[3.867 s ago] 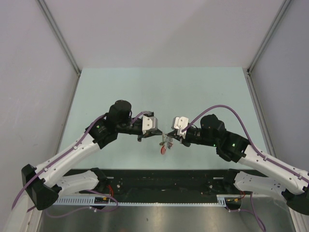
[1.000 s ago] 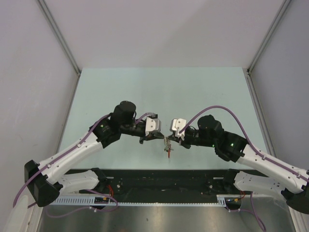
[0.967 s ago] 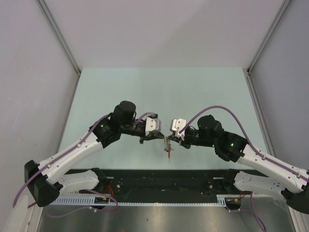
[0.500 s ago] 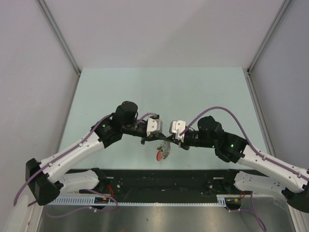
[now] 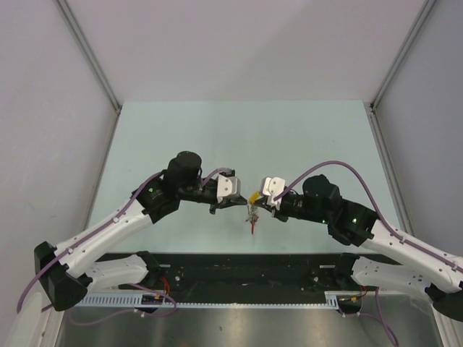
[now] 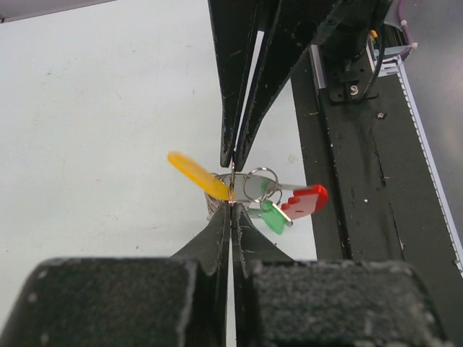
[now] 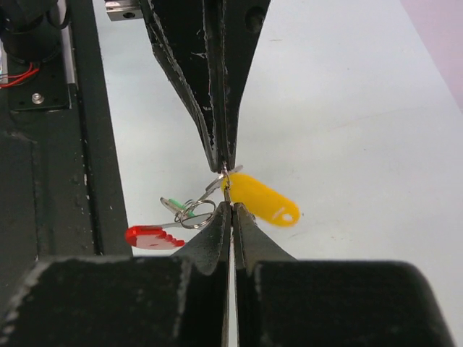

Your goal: Put the keys on the keyring

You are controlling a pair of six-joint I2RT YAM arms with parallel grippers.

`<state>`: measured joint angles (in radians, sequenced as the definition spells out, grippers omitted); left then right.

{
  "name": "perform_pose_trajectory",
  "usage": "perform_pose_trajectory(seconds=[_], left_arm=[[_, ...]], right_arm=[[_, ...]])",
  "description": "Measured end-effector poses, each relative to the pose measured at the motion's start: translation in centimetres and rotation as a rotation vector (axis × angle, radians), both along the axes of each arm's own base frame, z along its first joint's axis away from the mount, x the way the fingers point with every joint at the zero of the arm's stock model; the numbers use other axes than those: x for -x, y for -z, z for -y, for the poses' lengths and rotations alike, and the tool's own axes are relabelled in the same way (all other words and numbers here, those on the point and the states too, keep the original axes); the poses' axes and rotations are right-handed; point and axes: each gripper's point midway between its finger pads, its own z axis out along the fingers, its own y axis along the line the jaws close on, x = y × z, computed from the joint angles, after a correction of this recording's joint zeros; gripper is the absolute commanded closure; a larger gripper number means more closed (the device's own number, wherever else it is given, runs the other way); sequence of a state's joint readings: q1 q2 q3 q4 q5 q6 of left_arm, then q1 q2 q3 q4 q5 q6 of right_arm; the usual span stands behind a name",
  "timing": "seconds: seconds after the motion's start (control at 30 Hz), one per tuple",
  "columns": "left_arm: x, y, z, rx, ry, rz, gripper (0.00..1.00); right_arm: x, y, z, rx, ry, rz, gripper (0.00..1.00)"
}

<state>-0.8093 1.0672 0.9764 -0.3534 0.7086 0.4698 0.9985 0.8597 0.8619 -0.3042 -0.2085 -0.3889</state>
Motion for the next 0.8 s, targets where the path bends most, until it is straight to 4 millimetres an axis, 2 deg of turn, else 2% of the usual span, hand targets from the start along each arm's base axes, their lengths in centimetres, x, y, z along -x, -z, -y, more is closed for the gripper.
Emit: perform_pose_trajectory(seconds=[0.27,0.4,0.5,0.63,0.8], left_arm=[[-0.2,-0.1,-0.1,0.002,-0.008,0.002,1.00],[-1.0,-0.3,-0.6,-0.003,-0.059,0.025,1.00],[-2.2,-0.9,-1.4,-0.005,-0.153,0.055,1.00],[-4.3,-1.7,-3.1,-0.011,-0.323,0.090,1.00],[-6.7,-1.7,-6.0,-0.030,-0.547,0.123,1.00]], right_arm=[[-0.7,0.2,0.6,0.006,0.053,0.011,1.00],[-2.0,0.6,0.9,0.019,0.124,0.009,1.00],[-3.9,0.8,1.6,0.019,0.232,0.005,1.00],[-8.0,0.5,3.5,-0.015,0.420,0.006,1.00],[-13.1,-0.1,4.8,-0.061,0.627,0.067,1.00]])
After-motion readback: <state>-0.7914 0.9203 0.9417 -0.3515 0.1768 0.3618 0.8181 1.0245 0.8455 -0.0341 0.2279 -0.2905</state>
